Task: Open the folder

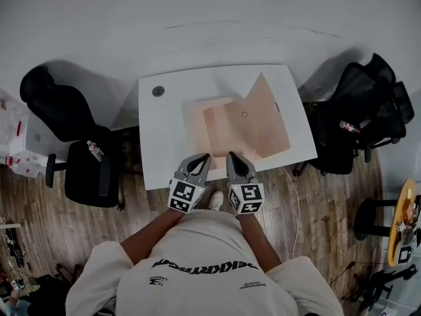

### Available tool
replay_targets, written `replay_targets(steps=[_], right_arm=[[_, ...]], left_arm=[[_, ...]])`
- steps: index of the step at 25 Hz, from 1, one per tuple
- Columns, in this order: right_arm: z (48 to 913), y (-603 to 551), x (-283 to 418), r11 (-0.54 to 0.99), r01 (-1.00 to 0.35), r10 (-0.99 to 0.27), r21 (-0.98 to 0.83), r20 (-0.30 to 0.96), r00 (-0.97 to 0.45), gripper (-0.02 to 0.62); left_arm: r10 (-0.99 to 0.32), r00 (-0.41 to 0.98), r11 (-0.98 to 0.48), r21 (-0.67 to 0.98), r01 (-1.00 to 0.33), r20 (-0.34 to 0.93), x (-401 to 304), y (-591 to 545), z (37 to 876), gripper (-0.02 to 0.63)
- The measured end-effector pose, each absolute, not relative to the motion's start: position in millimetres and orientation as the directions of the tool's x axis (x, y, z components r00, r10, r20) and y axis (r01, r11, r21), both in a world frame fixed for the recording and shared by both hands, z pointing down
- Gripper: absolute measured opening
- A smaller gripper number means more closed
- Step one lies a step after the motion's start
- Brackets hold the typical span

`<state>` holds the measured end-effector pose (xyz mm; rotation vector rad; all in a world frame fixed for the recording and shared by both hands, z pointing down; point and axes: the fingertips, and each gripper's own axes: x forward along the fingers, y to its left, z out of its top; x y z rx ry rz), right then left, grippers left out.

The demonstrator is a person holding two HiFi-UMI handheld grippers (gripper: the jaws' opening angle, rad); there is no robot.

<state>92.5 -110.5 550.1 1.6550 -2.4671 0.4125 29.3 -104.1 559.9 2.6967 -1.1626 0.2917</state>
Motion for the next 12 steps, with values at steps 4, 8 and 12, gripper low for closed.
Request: replay_targets(steps=[4, 8, 12], right_arm=[[552.4, -114.0, 88.7, 0.363, -0.921, -0.88, -0.143, 0.273, -0.389, 0.002], [554.8, -119.4, 87.8, 0.368, -0.919, -0.878, -0.141, 0.275, -0.393, 0.002], [553.8, -124.1, 91.7, 0.363, -0.922, -0.882, -0.136, 0.269, -0.387, 0.002]], left_arm=[[-0.697, 0.673, -0.672, 0.104, -0.733, 0.245, 28.4, -108.8, 558.7, -0.002], [-0.706, 0.665, -0.666, 0.091, -0.74, 0.244, 26.8, -114.4, 560.2, -0.002], [-0.71, 0.664, -0.667, 0.082, -0.741, 0.234, 30.0, -119.2, 558.2, -0.002]])
